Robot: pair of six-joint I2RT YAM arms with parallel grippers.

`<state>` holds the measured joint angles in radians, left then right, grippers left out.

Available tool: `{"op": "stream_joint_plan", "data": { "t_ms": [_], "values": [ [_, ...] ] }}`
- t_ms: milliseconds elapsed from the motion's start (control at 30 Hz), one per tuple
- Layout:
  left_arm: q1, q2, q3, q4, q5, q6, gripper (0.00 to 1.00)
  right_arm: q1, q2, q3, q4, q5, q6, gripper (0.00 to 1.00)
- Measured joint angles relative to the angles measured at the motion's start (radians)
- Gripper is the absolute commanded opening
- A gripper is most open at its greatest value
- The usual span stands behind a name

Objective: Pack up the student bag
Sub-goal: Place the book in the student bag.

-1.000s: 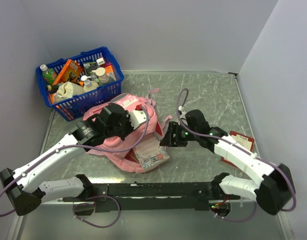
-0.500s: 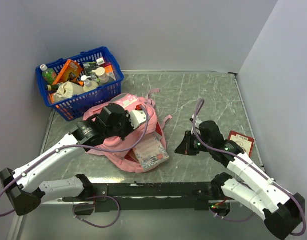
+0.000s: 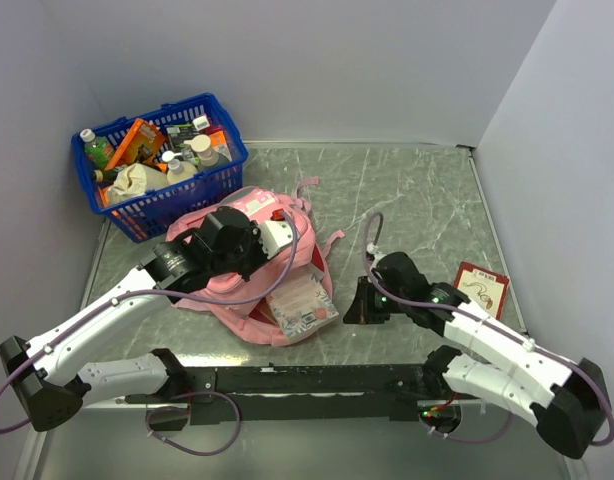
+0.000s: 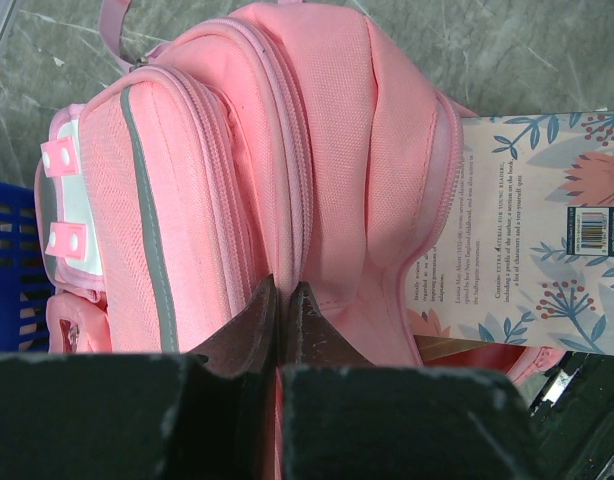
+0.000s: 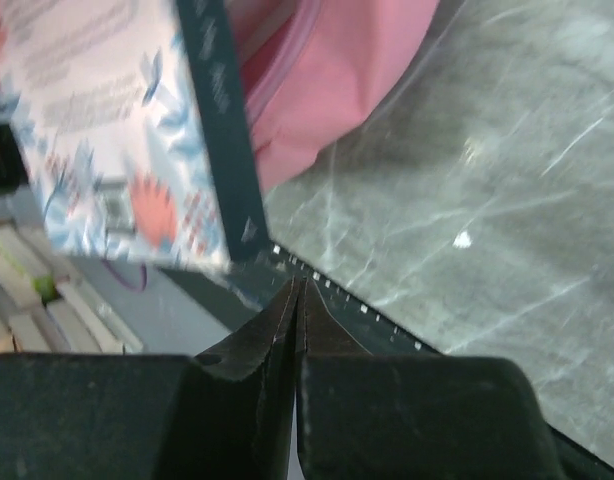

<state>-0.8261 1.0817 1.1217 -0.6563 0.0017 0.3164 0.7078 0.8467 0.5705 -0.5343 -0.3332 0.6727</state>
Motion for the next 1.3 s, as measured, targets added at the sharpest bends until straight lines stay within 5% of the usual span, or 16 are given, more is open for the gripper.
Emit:
{"op": "stream_joint_plan", "data": {
  "t_ms": [533, 667, 933, 1300],
  "values": [
    [0.0, 0.0, 0.0, 0.0, 0.0, 0.0, 0.01, 0.013, 0.353, 0.293, 0.143, 0.067, 0.031, 0.0],
    [0.0, -0.004, -0.003, 0.002, 0.0, 0.001, 0.01, 0.013, 0.308, 0.301, 0.105, 0.155, 0.014, 0.01],
    [0.0, -0.009, -0.006, 0.004, 0.0, 0.002, 0.01, 0.081, -0.026, 0.102, 0.047, 0.147, -0.026, 0.0],
    [0.003, -0.009, -0.006, 0.004, 0.0, 0.002, 0.01, 0.239, 0.055, 0.084, 0.018, 0.082, -0.069, 0.0]
  ]
}}
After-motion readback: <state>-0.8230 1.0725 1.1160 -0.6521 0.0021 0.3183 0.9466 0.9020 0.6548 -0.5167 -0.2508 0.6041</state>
